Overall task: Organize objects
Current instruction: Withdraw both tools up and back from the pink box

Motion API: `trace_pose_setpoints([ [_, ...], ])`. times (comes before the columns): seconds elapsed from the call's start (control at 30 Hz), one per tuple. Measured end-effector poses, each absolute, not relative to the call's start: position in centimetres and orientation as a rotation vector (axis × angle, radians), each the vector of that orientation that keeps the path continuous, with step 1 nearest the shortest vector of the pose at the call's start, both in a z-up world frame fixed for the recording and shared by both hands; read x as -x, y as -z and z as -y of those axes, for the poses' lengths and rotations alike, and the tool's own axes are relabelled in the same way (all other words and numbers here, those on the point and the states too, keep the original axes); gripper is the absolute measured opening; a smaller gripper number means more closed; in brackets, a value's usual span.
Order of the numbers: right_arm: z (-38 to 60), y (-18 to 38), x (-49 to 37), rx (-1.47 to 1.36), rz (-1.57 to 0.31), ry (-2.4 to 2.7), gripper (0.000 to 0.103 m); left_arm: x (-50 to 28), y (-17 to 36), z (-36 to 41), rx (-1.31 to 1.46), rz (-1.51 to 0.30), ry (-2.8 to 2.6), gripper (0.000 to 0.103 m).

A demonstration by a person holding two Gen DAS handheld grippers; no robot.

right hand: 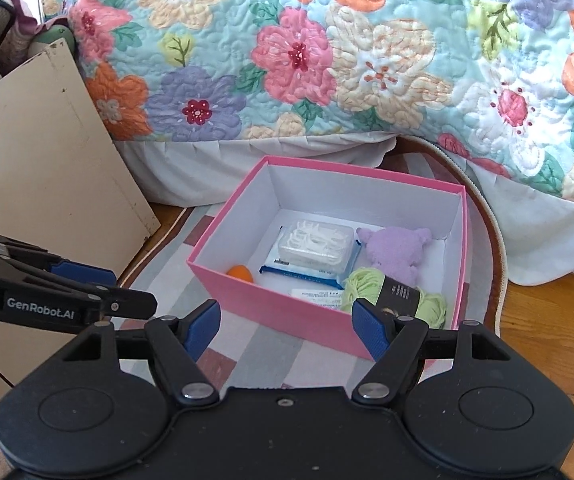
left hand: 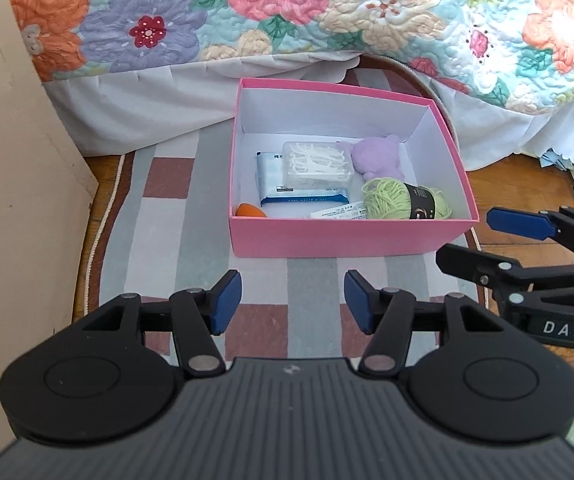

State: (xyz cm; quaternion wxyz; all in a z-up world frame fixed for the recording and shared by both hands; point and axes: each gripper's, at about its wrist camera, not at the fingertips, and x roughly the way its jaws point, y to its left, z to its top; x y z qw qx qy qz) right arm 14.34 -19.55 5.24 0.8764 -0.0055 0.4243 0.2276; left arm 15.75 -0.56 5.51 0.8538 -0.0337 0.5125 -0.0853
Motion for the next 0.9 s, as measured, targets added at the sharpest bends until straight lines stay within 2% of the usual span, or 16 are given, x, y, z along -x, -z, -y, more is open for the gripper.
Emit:
trace_pose_setpoints([
  [0.27, 19.9, -5.4, -12.0, 0.007, -0.909, -0.444, 0.078, -13.3, -6.0, -0.3, 0.059, -1.064, 0.173, 0.058],
  [0.47, 20.0, -5.0, -10.8, -0.024, -0.952, -0.388, 0.094, -11.6, -5.7, -0.4, 0.052, -1.072, 0.169, 0.066],
  [0.77, 19.6, -5.0, -10.1, 0.002, -0.956, -0.332, 0.095, -10.8, -4.7, -0.5, 0.054, -1.098, 0.154, 0.076],
  [0.9, 19.4, -5.2, -9.9, -0.009, -0.971, -0.322, 0.095, -10.7, -4.7, -0.5, 0.044, -1.1, 0.142, 0.086],
])
